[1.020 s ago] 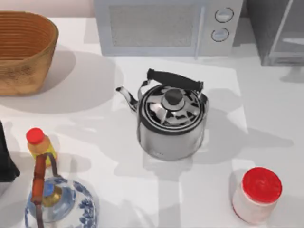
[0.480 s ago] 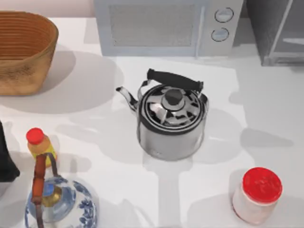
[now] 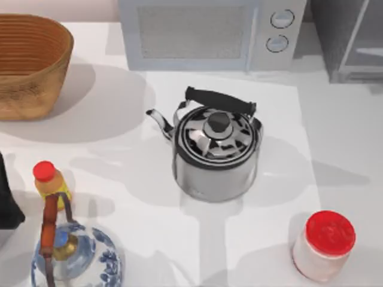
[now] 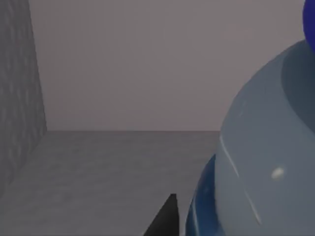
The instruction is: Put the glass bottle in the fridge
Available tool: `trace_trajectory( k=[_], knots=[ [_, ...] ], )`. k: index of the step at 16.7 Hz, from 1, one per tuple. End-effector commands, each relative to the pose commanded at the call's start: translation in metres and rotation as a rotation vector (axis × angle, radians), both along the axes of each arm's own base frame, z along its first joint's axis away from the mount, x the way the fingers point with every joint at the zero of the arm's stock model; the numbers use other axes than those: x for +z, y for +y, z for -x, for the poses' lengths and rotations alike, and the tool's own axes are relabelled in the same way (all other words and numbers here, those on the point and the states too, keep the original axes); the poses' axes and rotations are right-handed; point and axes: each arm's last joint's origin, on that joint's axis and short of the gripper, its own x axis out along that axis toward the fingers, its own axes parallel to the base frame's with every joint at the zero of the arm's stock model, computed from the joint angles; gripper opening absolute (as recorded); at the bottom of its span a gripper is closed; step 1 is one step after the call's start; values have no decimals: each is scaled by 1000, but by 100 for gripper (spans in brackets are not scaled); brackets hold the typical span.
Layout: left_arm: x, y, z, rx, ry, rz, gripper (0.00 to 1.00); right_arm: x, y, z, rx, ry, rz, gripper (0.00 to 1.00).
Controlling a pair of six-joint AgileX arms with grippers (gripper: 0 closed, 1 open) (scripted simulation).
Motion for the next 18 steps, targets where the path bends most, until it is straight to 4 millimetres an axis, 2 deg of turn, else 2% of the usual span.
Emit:
trace_trajectory(
  k=[3, 9, 11, 13, 17, 18],
  knots=[
    [0, 0, 0, 0, 0, 0, 100, -4, -2, -15, -2, 9, -3, 1],
    [0, 0, 0, 0, 0, 0, 100, 1, -3, -77, 1, -11, 3, 1],
    [0, 0, 0, 0, 0, 0, 100, 1, -2, -92, 0, -8, 2, 1],
    [0, 0, 0, 0, 0, 0, 100, 0, -1, -99, 0, -1, 0, 1],
    [0, 0, 0, 0, 0, 0, 100, 0, -1, -99, 0, -1, 0, 1],
    [0, 0, 0, 0, 0, 0, 100, 0, -1, -99, 0, -1, 0, 8]
  ],
)
